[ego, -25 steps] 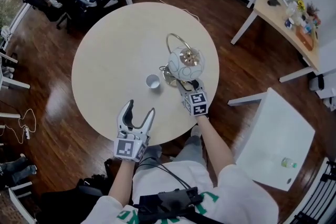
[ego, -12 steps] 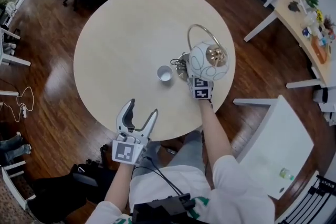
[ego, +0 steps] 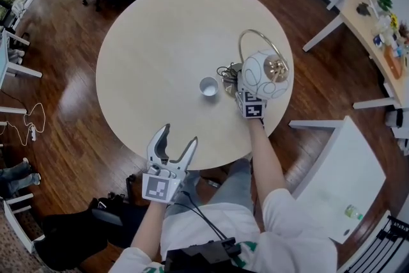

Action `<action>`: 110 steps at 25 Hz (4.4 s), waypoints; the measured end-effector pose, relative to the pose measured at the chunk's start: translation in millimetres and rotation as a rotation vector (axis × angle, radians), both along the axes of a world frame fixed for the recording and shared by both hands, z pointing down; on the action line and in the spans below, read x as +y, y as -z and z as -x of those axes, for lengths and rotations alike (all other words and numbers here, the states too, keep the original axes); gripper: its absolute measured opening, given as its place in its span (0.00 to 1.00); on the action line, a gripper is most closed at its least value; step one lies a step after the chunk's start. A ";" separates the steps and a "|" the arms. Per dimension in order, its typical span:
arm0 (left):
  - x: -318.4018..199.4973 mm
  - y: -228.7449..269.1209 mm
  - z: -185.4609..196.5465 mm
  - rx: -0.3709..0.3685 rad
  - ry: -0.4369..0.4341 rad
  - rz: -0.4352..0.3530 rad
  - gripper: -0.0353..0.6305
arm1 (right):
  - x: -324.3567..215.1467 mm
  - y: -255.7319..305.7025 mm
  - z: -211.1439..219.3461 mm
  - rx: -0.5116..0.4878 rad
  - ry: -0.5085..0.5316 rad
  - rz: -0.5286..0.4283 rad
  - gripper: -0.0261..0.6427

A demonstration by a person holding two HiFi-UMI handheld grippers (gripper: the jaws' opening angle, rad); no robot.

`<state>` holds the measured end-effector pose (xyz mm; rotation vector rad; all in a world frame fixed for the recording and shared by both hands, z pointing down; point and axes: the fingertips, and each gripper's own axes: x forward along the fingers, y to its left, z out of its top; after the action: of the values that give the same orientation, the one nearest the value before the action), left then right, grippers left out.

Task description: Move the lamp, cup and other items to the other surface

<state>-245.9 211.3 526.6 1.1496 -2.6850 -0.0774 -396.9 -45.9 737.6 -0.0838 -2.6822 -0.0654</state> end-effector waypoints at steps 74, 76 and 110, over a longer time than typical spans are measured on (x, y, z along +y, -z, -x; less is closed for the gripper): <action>-520.8 -27.8 -352.3 0.036 -1.221 -0.060 0.55 | -469.5 15.6 -665.5 0.165 -1.167 -0.015 0.08; -517.7 -21.6 -346.6 0.046 -1.206 -0.062 0.55 | -469.3 12.9 -665.8 0.152 -1.179 -0.014 0.09; -255.9 41.8 -119.2 -0.150 -0.689 -0.114 0.55 | -155.3 214.1 -402.0 -0.377 -0.601 -0.006 0.64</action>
<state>-126.7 -44.5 484.8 2.1143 -2.2618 -0.0307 5.2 -201.2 523.5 0.8050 -2.9513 0.1094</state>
